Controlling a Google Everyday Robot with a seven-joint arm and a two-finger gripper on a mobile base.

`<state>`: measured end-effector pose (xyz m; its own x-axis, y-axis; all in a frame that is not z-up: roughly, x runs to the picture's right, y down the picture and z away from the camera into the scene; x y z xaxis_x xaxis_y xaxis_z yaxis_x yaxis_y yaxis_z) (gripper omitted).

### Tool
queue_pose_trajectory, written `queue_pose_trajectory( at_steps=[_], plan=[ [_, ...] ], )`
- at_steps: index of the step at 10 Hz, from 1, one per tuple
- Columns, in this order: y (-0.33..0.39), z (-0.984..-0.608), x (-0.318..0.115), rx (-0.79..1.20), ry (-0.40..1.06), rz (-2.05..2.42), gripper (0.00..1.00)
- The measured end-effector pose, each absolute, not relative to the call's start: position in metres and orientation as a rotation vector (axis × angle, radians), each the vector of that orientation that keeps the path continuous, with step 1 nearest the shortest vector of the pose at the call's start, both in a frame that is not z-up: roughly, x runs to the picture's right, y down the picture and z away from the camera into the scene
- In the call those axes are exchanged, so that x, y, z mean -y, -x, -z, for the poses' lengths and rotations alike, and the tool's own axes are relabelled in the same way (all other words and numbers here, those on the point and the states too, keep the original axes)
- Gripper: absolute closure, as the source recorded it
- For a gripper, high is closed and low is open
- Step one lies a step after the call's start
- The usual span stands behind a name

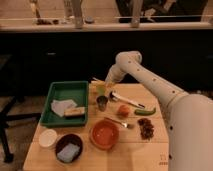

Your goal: Place banana in paper cup

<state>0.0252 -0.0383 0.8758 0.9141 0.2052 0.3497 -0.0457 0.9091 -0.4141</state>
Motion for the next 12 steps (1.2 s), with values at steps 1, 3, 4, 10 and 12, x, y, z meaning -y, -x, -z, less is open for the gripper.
queue_pose_trajectory(
  at_steps=[1, 3, 4, 10, 12],
  plan=[
    [-0.025, -0.867, 0.035, 0.409, 0.411, -0.121, 1.00],
    [-0.020, -0.845, 0.022, 0.436, 0.417, -0.077, 1.00],
    [-0.016, -0.835, 0.014, 0.449, 0.424, -0.053, 1.00],
    [0.011, -0.787, -0.031, 0.565, 0.476, 0.049, 1.00],
    [0.019, -0.771, -0.051, 0.605, 0.503, 0.074, 1.00]
  ],
)
